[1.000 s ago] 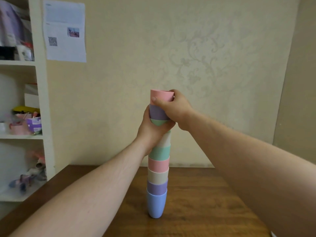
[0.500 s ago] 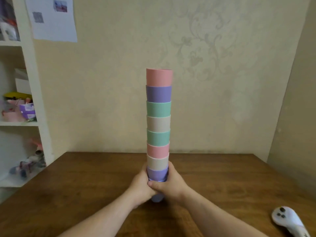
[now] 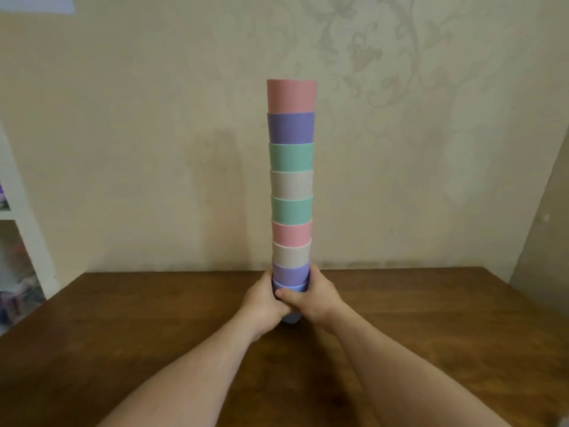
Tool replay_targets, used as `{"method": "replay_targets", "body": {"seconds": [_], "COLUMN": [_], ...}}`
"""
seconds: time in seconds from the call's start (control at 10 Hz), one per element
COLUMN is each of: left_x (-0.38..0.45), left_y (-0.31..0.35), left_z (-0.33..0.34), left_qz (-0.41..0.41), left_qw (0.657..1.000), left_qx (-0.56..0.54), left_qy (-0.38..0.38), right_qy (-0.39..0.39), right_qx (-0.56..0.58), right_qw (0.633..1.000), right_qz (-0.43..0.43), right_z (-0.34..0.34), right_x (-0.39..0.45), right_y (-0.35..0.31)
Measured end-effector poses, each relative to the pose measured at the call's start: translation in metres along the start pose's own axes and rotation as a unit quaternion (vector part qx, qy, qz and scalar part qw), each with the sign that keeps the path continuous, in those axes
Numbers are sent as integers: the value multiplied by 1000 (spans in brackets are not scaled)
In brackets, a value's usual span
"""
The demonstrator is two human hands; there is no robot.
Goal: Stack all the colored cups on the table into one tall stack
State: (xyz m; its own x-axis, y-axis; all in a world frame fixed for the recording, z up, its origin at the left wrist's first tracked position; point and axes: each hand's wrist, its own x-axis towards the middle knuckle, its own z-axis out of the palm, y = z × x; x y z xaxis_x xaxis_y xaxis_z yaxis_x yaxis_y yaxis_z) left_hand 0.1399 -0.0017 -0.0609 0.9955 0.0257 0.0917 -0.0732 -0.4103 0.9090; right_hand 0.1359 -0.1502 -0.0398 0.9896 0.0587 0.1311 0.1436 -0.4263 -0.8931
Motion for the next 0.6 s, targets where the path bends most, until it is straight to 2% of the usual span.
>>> {"method": "replay_targets", "body": {"seconds": [0.4,0.6], "left_x": [81,77], "left_y": [-20,-49], "left_z": [16,24], "left_qz": [4,-14], "left_qw": [999,1000], "left_qx": [37,-6], "left_qy": [35,6], "right_qy": [-7,-23], "right_qx": [57,-14], "right_qw": [998,1000], "right_qz": [-12,-3], "right_z": [2,0], "right_x": [93,83], "right_y": [34,27]}}
